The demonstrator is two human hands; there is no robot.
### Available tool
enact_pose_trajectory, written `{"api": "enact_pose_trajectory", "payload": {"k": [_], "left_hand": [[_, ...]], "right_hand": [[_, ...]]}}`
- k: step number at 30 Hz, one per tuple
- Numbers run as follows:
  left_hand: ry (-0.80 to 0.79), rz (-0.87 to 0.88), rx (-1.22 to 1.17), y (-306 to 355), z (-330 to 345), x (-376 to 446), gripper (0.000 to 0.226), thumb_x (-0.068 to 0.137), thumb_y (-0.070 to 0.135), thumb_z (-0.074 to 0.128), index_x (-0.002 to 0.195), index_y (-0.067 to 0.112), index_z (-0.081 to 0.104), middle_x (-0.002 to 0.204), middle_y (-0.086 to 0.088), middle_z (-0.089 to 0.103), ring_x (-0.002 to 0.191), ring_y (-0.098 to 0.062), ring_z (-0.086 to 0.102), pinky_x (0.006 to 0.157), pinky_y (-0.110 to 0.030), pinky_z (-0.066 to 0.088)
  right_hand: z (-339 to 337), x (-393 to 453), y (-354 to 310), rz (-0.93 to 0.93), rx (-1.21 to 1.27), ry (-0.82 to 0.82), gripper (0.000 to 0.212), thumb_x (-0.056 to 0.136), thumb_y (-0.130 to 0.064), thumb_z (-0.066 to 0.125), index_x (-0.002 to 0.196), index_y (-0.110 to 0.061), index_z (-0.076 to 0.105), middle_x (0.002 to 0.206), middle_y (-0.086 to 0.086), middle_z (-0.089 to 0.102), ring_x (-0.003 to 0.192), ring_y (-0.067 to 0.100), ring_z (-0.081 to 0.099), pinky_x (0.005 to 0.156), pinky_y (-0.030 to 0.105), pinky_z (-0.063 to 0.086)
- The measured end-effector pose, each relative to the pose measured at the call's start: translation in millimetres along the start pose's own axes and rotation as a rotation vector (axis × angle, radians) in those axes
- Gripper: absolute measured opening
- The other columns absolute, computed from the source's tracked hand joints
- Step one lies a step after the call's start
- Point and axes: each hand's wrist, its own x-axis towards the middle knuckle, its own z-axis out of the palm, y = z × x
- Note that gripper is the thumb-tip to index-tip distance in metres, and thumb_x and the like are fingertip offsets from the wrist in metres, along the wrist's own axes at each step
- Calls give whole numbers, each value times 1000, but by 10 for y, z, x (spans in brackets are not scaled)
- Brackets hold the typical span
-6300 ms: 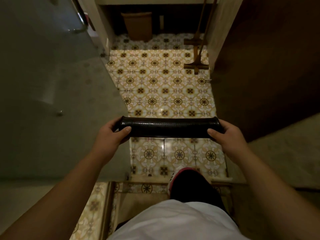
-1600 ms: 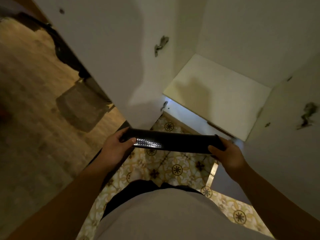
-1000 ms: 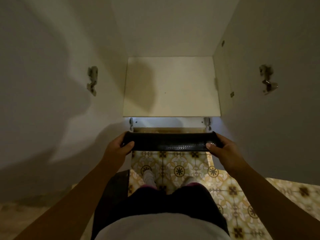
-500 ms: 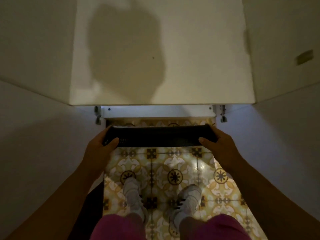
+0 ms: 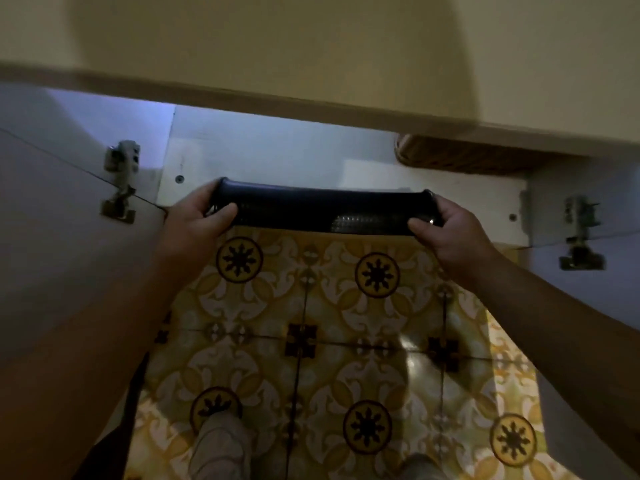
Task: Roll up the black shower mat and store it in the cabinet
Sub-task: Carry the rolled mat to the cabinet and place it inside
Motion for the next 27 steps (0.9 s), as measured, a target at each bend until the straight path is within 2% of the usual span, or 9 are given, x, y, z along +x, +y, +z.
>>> {"api": "enact_pose_trajectory", "payload": {"k": [3, 5, 7, 9, 11, 17, 21, 25, 27], "left_hand": [[89, 54, 68, -127, 8, 173, 48, 95, 23, 55, 141, 24, 44, 130, -3, 57, 117, -17, 57, 101, -42, 48], [167, 95, 121, -181, 30, 262, 49, 95, 20, 55, 142, 22, 43, 130, -1, 55, 117, -13, 54, 97, -25, 46], [207, 119, 160, -217, 27, 315, 48, 95, 15, 55, 141, 18, 43, 125, 1, 54, 112, -11, 53, 84, -5, 40], [215, 113, 159, -254, -20, 342, 48, 94, 12, 56, 140, 16, 43, 122, 1, 53, 109, -11, 52, 74, 1, 38], [238, 99, 130, -288, -107, 360, 49, 94, 13, 57, 140, 18, 42, 122, 1, 53, 112, -12, 53, 75, -1, 38], [254, 68, 132, -467, -220, 402, 62, 91, 15, 61, 146, 21, 32, 141, -6, 47, 121, -14, 48, 94, -27, 41], [170, 123, 170, -549, -288, 405, 69, 90, 13, 62, 148, 30, 28, 145, -7, 42, 128, -22, 46, 105, -41, 42], [155, 142, 176, -541, -341, 397, 58, 89, 18, 64, 139, 29, 38, 130, -3, 49, 119, -24, 53, 98, -49, 49], [155, 158, 162, -546, -326, 375, 56, 88, 21, 65, 136, 28, 39, 130, -5, 50, 118, -24, 54, 97, -48, 50]], "right_hand": [[66, 225, -9, -33, -27, -21, 45, 91, -6, 60, 123, -36, 49, 108, -19, 60, 100, -3, 58, 86, 16, 46], [112, 363, -23, -65, -66, -34, 46, 91, -7, 61, 127, -33, 50, 109, -17, 61, 103, -1, 58, 86, 12, 45], [169, 503, -54, -103, -124, -40, 45, 91, -10, 63, 131, -25, 52, 114, -9, 63, 109, 7, 58, 93, 21, 45], [240, 626, -101, -135, -169, -52, 47, 90, -13, 63, 135, -20, 51, 123, -1, 61, 116, 14, 56, 103, 33, 44], [355, 712, -165, -134, -190, -57, 50, 90, -15, 63, 137, -19, 48, 129, 2, 59, 121, 17, 53, 107, 40, 41], [623, 815, -164, -63, -210, 14, 58, 90, -20, 64, 142, -23, 40, 133, 0, 49, 123, 14, 43, 104, 33, 36], [729, 676, -46, 68, -202, 267, 55, 82, -39, 72, 127, -16, 52, 123, 5, 58, 112, 21, 56, 90, 35, 48], [1145, 524, -166, 413, 190, 559, 57, 78, -41, 76, 120, -11, 52, 113, 5, 61, 98, 20, 58, 84, 32, 48], [1395, 494, -244, 526, 456, 532, 52, 78, -38, 76, 118, -12, 55, 106, 2, 64, 93, 20, 61, 85, 35, 52]]}}
